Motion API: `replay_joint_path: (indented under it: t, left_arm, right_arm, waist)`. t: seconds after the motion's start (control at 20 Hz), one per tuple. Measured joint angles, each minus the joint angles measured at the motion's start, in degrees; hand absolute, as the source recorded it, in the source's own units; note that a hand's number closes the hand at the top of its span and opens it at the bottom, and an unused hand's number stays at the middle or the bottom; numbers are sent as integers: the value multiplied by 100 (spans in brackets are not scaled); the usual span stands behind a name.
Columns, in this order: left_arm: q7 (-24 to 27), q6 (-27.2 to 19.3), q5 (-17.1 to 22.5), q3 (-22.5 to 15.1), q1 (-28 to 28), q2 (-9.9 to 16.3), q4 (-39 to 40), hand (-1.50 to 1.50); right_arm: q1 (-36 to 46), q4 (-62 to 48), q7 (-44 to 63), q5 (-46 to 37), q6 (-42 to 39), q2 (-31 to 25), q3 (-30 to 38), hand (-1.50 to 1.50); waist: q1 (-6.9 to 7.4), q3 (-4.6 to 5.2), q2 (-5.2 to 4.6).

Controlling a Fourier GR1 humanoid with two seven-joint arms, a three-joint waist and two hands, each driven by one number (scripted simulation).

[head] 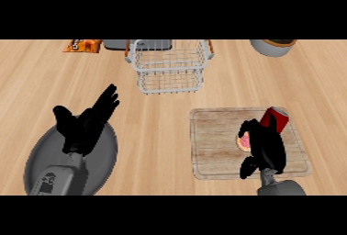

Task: Pick the cupcake from the cutting board and place it in the tiered basket

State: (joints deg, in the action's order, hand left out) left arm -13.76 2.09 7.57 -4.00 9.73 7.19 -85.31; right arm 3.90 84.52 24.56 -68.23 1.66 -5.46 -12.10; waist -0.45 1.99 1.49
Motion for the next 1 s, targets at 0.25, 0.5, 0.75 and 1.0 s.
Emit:
replay_joint_path:
  t: [0.25,0.5,0.75,1.0]
  left_arm:
    - [-31,-9,12,46,-15,11,-10,0]
    - [-9,14,28,109,-27,39,5,0]
    - [-85,25,36,91,41,-8,12,0]
    - [-86,65,19,96,89,-26,46,0]
  right_arm:
    - [-157,1115,895,418,-224,318,-369,150]
    - [-158,2760,1894,635,-596,476,-787,150]
    - [442,4213,2825,415,-1349,523,-1143,150]
    - [1840,4617,3379,478,-1946,521,-1051,150]
  waist:
    - [-23,-103,-48]
    - [-35,-166,-86]
    - [-10,-183,-106]
    - [46,-188,-125]
